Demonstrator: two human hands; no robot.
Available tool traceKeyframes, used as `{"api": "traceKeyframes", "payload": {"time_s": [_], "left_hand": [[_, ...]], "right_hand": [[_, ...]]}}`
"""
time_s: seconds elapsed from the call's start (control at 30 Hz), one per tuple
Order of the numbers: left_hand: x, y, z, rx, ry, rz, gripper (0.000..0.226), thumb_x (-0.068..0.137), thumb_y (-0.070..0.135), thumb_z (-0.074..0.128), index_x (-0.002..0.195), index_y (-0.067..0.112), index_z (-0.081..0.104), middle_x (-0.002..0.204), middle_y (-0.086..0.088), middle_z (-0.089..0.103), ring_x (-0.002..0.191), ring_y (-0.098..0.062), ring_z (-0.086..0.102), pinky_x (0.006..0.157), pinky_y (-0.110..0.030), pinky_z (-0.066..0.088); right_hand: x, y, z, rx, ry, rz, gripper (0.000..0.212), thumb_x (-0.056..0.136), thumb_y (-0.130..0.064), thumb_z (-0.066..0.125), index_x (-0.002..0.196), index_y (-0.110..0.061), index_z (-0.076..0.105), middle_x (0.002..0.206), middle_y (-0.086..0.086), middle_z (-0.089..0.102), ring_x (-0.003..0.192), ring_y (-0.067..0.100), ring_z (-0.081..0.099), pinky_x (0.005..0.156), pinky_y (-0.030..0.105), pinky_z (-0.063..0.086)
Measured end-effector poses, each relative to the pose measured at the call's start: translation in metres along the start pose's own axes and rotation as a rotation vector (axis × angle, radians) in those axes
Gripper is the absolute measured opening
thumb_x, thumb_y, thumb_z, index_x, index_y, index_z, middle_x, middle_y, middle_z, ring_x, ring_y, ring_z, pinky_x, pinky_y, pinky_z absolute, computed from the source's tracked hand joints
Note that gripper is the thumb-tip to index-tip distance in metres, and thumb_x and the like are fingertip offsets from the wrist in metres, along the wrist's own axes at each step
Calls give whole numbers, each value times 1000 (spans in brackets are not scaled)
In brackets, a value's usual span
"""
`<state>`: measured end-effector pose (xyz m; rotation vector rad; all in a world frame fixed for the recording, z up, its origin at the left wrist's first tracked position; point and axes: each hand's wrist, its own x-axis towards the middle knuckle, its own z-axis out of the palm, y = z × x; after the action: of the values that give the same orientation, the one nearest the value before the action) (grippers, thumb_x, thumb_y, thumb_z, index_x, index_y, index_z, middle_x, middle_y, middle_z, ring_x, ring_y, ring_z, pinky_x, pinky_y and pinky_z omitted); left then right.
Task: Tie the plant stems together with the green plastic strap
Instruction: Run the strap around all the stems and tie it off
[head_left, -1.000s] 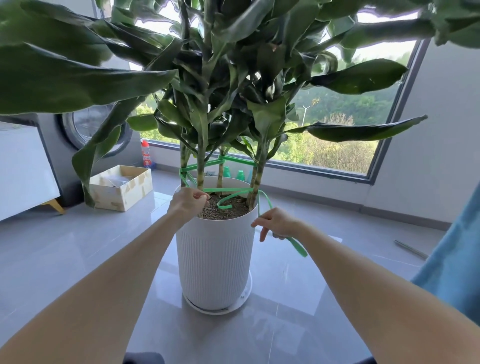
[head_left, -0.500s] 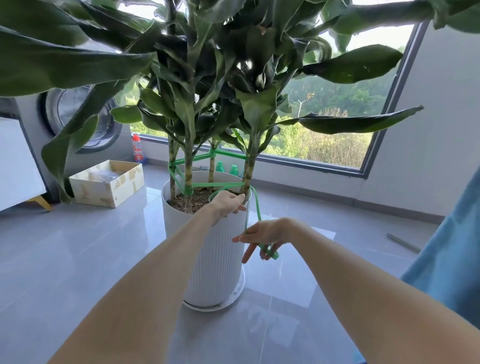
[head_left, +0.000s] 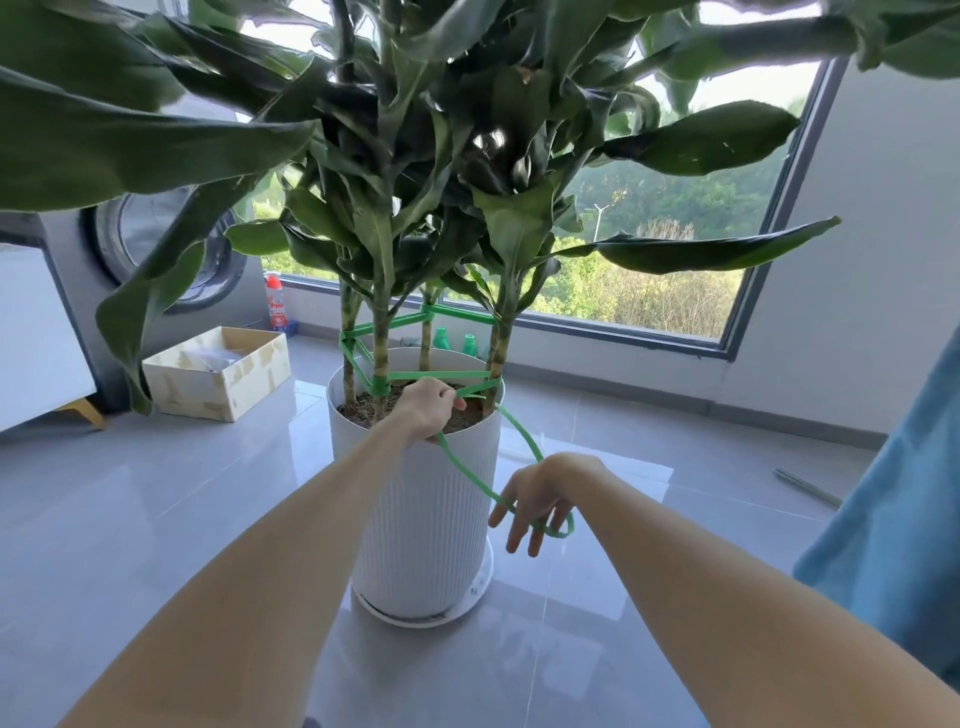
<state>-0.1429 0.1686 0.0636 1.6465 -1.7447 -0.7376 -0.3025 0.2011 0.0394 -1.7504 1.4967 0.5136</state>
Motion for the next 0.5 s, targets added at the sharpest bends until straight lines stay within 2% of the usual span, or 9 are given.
{"api": "traceKeyframes", "payload": {"time_s": [0.07, 0.17, 0.2, 0.3, 0.4, 0.43, 0.5], "left_hand": [[-3, -5, -12, 52, 25, 7, 37, 103, 19, 32, 99, 8, 67, 66, -2, 47, 58, -13, 45, 52, -24, 47], [-5, -20, -32, 75, 86, -7, 37, 103, 22, 33, 94, 12, 67, 75, -2, 53, 64, -15, 51, 73, -36, 55], [-7, -26, -39, 83, 112, -10, 37, 102, 22, 34, 92, 12, 68, 77, -2, 55, 62, -15, 51, 74, -36, 54], [-12, -41, -58, 125, 164, 5, 35, 100, 23, 41, 80, 16, 69, 88, -4, 64, 65, -16, 54, 67, -33, 50], [-21, -47, -74, 212, 203, 1, 32, 99, 24, 45, 79, 16, 69, 84, -5, 62, 63, -16, 50, 56, -27, 37], [-22, -48, -77, 228, 215, -6, 32, 98, 25, 45, 81, 14, 70, 85, -5, 63, 66, -17, 51, 57, -27, 36], [-23, -50, -82, 235, 241, -24, 30, 98, 24, 47, 89, 11, 73, 91, -5, 66, 75, -20, 54, 64, -28, 38]], "right_hand": [[-2, -2, 1, -63, 23, 33, 41, 94, -11, 56, 135, -16, 50, 126, 0, 63, 96, 19, 69, 104, 40, 44], [-5, -7, 2, -45, 76, 60, 35, 96, -15, 53, 130, -8, 56, 120, 3, 67, 83, 16, 69, 103, 42, 45], [-6, -9, 2, -27, 95, 60, 34, 96, -15, 54, 128, -6, 56, 119, 4, 67, 76, 14, 68, 102, 41, 46], [-8, -15, 4, 29, 105, 61, 32, 96, -15, 53, 126, -4, 56, 118, 8, 67, 74, 18, 67, 94, 43, 51], [-7, -21, 8, 117, 25, 79, 33, 94, -20, 58, 122, -3, 61, 116, 10, 68, 95, 27, 68, 92, 49, 52], [-6, -23, 9, 123, 14, 67, 32, 94, -21, 58, 121, -3, 62, 115, 11, 68, 94, 25, 69, 91, 48, 52], [-4, -27, 11, 75, 73, 5, 29, 95, -20, 55, 118, -4, 63, 113, 9, 69, 74, 15, 70, 85, 39, 55]]}}
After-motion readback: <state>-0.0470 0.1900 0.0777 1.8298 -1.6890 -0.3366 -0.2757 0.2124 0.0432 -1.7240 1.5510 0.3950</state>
